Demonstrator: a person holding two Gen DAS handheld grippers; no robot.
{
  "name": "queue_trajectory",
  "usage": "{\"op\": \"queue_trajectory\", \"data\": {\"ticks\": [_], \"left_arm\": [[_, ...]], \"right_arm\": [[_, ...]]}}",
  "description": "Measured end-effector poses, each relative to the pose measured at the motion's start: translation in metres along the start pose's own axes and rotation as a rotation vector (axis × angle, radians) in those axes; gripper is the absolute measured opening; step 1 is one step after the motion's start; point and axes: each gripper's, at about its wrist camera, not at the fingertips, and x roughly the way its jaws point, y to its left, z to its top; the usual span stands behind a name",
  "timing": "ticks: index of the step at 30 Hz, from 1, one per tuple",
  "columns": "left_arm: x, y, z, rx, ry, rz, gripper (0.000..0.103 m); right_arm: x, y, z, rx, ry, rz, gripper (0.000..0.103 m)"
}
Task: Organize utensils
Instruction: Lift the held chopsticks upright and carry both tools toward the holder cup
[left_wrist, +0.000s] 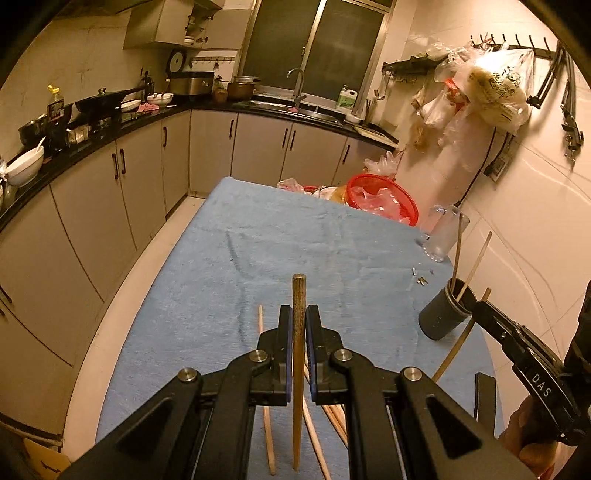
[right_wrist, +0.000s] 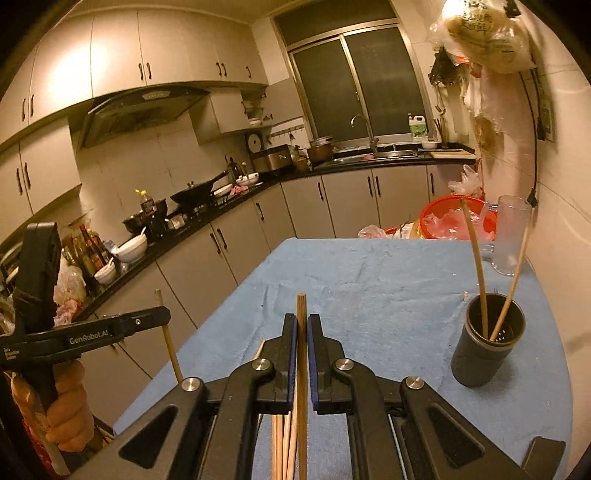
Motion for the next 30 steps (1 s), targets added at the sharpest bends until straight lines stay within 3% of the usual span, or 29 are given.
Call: {"op": "queue_trajectory", "data": {"ticks": [30], "left_arm": [[-0.017, -0.018, 0.006, 0.027, -0.027, -0.014, 0.007]], "right_arm": [[-0.027, -0.020, 0.005, 0.047, -0.078, -0.007, 0.006]]}}
